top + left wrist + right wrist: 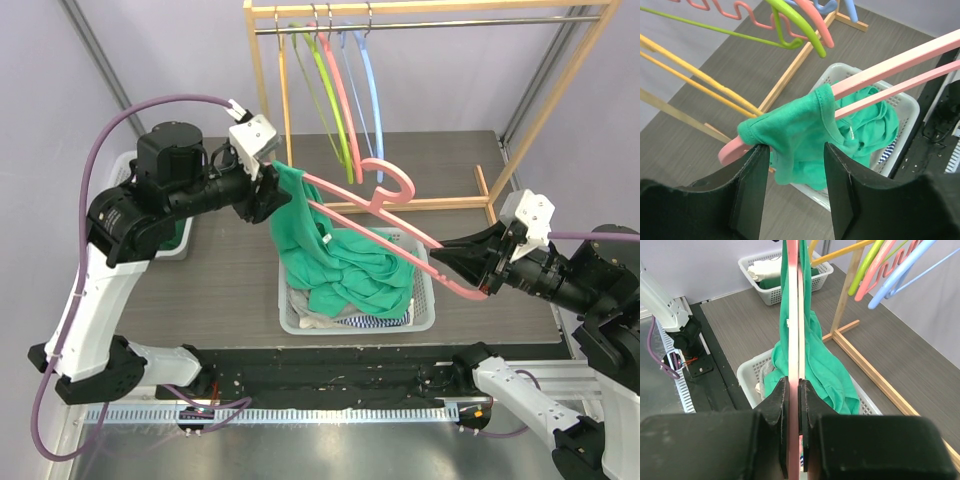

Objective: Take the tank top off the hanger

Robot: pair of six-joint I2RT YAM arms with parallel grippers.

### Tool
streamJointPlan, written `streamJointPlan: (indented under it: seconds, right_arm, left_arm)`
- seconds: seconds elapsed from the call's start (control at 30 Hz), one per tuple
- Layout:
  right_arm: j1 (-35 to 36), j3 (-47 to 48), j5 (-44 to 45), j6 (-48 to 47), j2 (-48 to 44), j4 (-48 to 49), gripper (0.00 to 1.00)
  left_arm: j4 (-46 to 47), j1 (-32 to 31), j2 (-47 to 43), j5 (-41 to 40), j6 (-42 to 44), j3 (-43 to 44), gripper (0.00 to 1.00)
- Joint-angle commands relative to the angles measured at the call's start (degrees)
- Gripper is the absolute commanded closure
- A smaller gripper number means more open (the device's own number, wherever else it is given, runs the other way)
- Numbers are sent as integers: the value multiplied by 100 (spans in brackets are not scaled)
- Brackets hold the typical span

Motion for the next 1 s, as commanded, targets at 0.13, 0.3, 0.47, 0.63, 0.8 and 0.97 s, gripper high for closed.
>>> streamJointPlan:
  seconds: [0.13, 0.3, 0.47, 0.63, 0.8, 0.97]
  right_arm:
    - [-10, 34, -128, 108, 11, 346, 99]
    - [-1, 34, -119, 126, -7, 337, 99]
    - [-10, 34, -23, 91, -25, 223, 99]
    - [-1, 104, 65, 73, -7, 4, 99]
    - [-1, 227, 188, 108, -138, -269, 99]
    - [-1, 393, 425, 170, -332, -619, 99]
  left_arm:
    - [391, 29, 130, 423, -359, 115, 55]
    - [409, 29, 245, 406, -360, 290, 88]
    - [338, 29, 271, 248, -237, 598, 100]
    - [233, 29, 508, -296, 176, 1684, 100]
    - [250, 29, 632, -438, 265, 1944, 100]
    - [277, 37, 632, -666, 273, 1715, 100]
